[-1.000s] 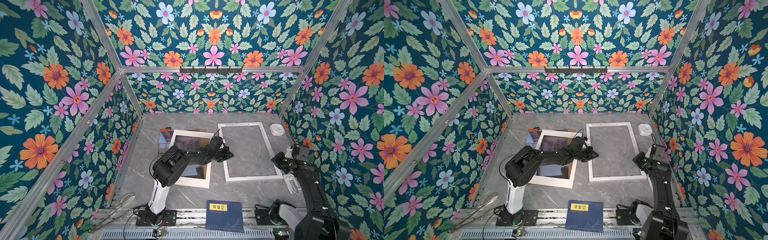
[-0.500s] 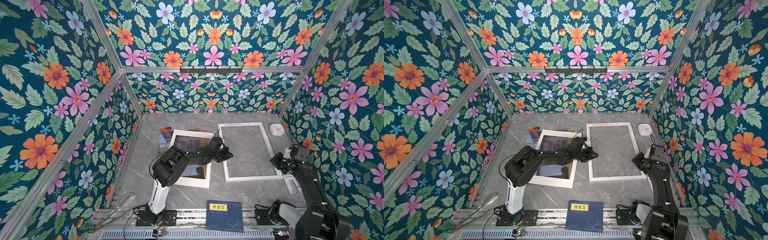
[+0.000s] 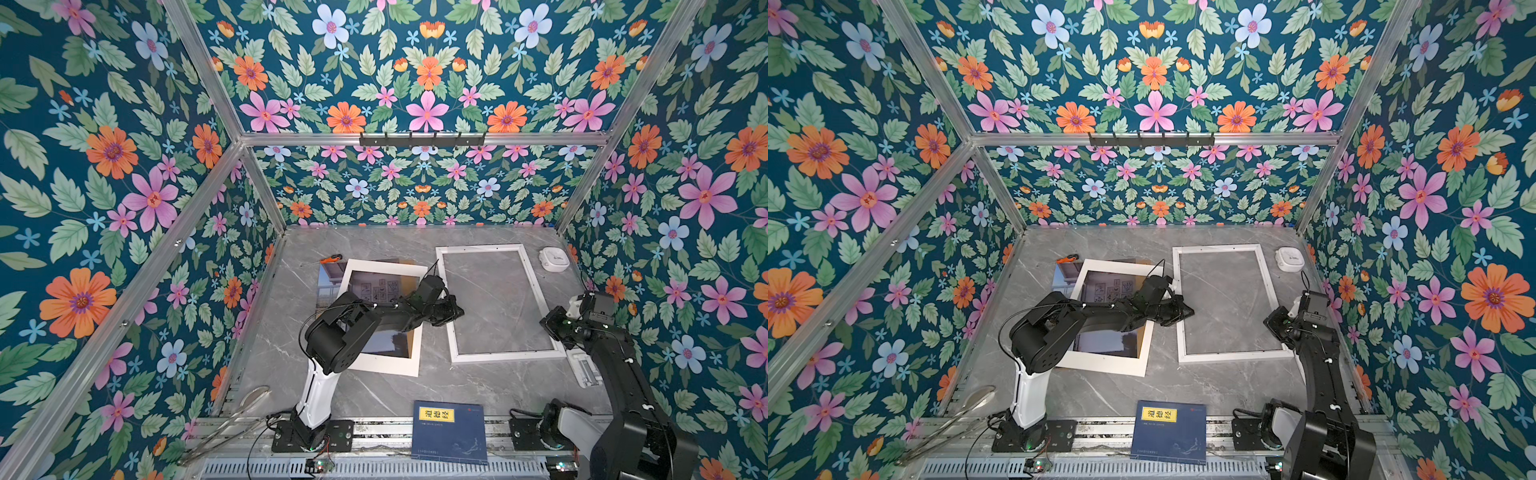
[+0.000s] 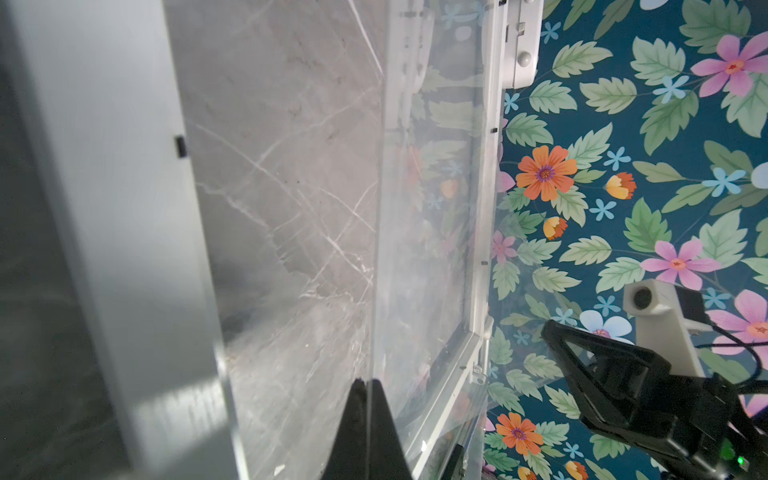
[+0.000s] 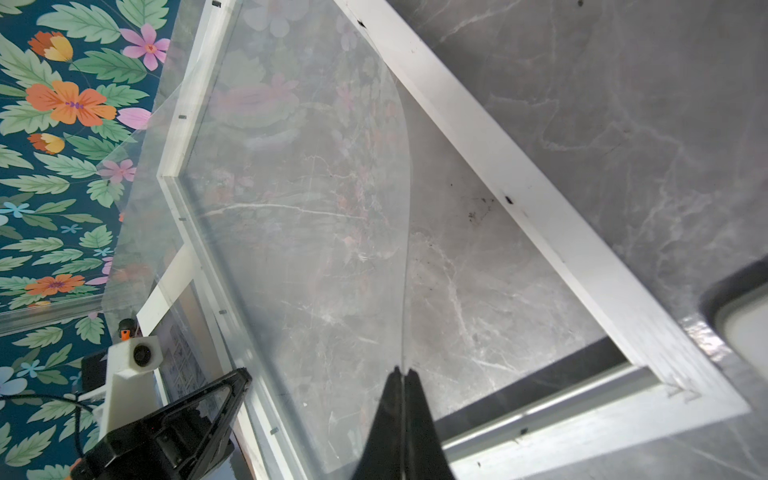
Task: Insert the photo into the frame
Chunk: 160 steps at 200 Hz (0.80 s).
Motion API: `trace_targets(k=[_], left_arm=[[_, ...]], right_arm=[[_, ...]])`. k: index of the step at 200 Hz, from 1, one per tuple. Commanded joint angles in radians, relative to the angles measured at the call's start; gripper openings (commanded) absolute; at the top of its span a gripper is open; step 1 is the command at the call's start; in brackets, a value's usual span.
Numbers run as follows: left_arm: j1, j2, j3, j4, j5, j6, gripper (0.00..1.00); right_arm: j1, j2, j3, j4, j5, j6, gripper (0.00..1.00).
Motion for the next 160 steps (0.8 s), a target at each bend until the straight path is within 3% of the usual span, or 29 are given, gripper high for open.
trace_targets(k=[1,116,133,160], left_arm=[[0.001,0.005,0.007,0.032,-0.013,0.012,0.0],[-0.003,0.021,0.004,0.1,0.015,-0.044,0.0],[-0.001,0.025,0.003,0.097,0.015,-0.045,0.0],[-0.002,0.03,0.004,0.092,0.012,-0.045,0.0]], right_arm=[[0.0,0.0,0.0,0.008,0.015,0.0,0.0],[0.0,0.027,0.022,-0.022,0.071,0.001,0.0],[-0.001,0.025,0.028,-0.032,0.078,0.001,0.1],[-0.003,0.014,0.04,-0.047,0.115,-0.006,0.35]])
